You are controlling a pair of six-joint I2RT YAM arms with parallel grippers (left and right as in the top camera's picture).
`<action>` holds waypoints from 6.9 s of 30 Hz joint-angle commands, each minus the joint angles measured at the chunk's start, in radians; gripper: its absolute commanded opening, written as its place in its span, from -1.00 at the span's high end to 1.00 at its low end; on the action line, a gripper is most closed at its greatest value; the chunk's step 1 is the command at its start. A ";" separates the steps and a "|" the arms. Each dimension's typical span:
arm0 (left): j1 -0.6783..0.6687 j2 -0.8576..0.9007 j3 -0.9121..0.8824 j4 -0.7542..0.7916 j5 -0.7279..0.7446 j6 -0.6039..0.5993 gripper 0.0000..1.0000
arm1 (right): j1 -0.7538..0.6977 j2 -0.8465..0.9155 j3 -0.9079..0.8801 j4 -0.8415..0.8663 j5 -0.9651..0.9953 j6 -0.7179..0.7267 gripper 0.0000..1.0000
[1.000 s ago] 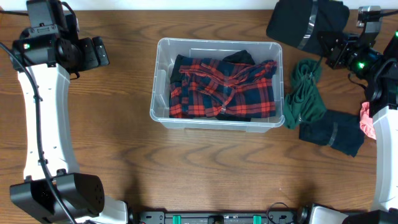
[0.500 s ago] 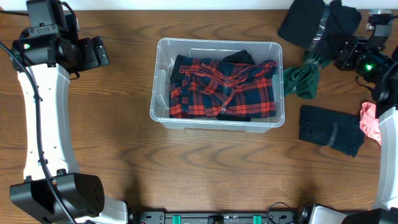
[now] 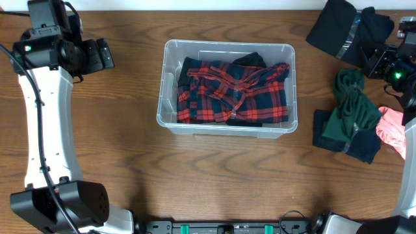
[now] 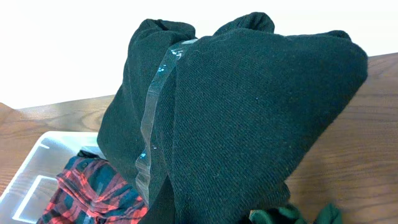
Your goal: Pack container
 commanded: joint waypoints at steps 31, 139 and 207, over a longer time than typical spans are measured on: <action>0.003 -0.005 0.012 -0.003 -0.002 -0.002 -0.96 | -0.057 0.089 0.013 0.064 -0.012 -0.008 0.98; 0.003 -0.005 0.012 -0.003 -0.002 -0.002 -0.96 | 0.036 0.508 0.058 0.099 0.115 -0.013 0.98; 0.003 -0.005 0.012 -0.003 -0.002 -0.002 -0.96 | 0.863 0.623 0.166 0.468 0.022 0.356 -0.73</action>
